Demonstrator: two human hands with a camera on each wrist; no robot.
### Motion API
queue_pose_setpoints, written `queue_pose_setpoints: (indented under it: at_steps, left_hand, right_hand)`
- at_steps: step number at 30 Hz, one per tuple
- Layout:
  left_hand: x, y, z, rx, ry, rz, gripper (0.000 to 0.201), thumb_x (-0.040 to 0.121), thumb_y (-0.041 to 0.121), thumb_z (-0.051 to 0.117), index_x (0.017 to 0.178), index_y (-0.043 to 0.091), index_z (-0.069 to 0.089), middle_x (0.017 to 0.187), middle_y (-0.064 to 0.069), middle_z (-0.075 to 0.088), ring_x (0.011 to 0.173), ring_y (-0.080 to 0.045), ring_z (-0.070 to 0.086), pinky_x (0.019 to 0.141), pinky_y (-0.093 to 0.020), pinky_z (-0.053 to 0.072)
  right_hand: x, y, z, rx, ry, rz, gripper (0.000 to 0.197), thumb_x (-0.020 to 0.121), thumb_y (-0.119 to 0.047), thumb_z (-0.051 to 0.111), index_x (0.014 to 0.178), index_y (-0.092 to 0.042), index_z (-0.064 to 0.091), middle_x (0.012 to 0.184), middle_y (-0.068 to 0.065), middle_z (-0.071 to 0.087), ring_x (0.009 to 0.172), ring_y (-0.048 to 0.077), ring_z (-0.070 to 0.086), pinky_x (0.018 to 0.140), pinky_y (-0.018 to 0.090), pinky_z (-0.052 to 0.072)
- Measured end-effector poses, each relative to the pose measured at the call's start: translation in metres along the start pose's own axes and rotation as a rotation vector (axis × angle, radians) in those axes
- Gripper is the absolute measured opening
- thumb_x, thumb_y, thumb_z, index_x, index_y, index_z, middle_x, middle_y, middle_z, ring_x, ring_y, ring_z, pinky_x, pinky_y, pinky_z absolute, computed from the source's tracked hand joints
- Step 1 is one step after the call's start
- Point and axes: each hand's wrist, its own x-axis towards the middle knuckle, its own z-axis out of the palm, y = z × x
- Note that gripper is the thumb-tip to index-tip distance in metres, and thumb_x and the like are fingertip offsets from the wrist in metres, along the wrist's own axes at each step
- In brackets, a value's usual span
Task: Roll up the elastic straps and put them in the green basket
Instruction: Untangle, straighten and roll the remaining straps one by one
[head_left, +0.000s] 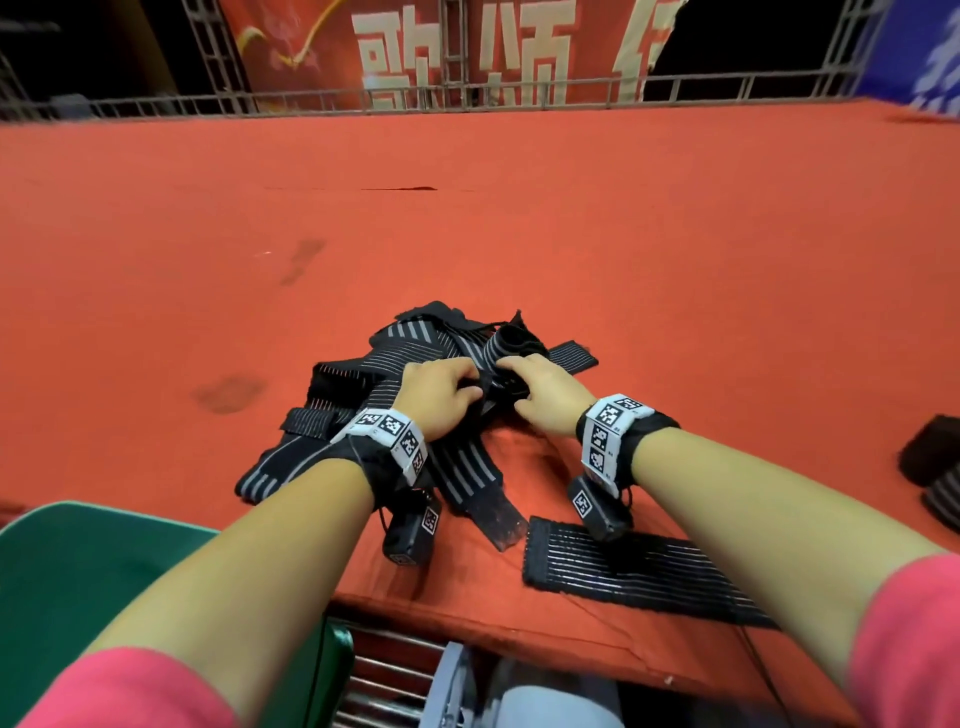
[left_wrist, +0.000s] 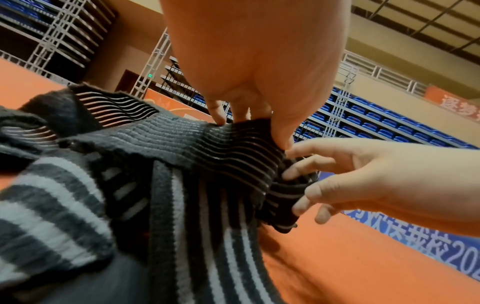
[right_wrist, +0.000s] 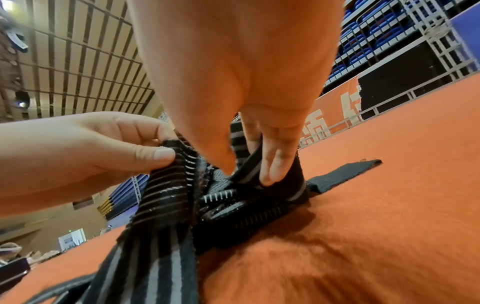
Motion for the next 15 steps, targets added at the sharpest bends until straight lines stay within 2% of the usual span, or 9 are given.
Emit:
queue_pose_setpoints:
  at_steps: [3,5,8,12,14,15]
  left_hand:
    - [0.0,0.01,0.0,-0.008,-0.052,0.071,0.006,0.093,0.023,0.063,0.098,0.023,0.065,0.081,0.015,0.06,0.091,-0.019,0.062,0.104,-0.04,0.033]
    - [0.0,0.012,0.0,-0.016,-0.074,0.11,0.007,0.092,0.021,0.064,0.098,0.02,0.066,0.078,0.016,0.057,0.088,-0.019,0.061,0.1,-0.04,0.038]
    - [-0.002,0.01,0.0,-0.022,-0.119,0.13,0.007,0.09,0.021,0.066,0.097,0.02,0.065,0.08,0.012,0.059,0.088,-0.023,0.062,0.091,-0.04,0.044]
    - [-0.007,0.0,0.002,0.016,-0.179,0.107,0.007,0.088,0.025,0.066,0.09,0.026,0.06,0.085,0.007,0.064,0.087,-0.022,0.063,0.081,-0.037,0.049]
    - [-0.008,-0.005,0.003,0.058,-0.209,0.062,0.012,0.085,0.026,0.067,0.089,0.027,0.056,0.088,0.006,0.066,0.088,-0.022,0.063,0.08,-0.037,0.049]
    - [-0.009,-0.008,0.003,0.101,-0.228,0.039,0.015,0.083,0.027,0.068,0.089,0.028,0.055,0.09,0.004,0.066,0.089,-0.022,0.062,0.081,-0.037,0.05]
  right_hand:
    - [-0.005,-0.006,-0.005,0.109,-0.038,-0.119,0.069,0.085,-0.009,0.062,0.148,-0.027,0.04,0.126,0.006,0.049,0.096,0.016,0.054,0.088,0.024,0.039]
    - [-0.006,-0.011,-0.007,0.156,-0.053,-0.154,0.066,0.087,-0.013,0.065,0.146,-0.029,0.042,0.12,0.005,0.05,0.088,0.013,0.053,0.083,0.024,0.039]
    - [-0.005,-0.015,-0.005,0.141,-0.055,-0.154,0.051,0.088,-0.019,0.067,0.136,-0.028,0.052,0.11,0.007,0.055,0.085,0.017,0.057,0.08,0.031,0.046]
    - [-0.002,-0.016,-0.002,0.037,-0.012,-0.148,0.022,0.089,-0.022,0.069,0.111,-0.018,0.069,0.102,0.0,0.063,0.091,0.014,0.055,0.087,0.032,0.045]
    - [-0.001,-0.016,0.001,-0.022,-0.033,-0.1,0.005,0.09,-0.023,0.069,0.094,-0.019,0.069,0.092,-0.003,0.062,0.089,0.016,0.056,0.083,0.033,0.046]
    - [-0.001,-0.016,0.003,-0.035,-0.056,-0.07,0.004,0.091,-0.023,0.069,0.088,-0.021,0.066,0.09,-0.003,0.061,0.087,0.018,0.057,0.079,0.033,0.046]
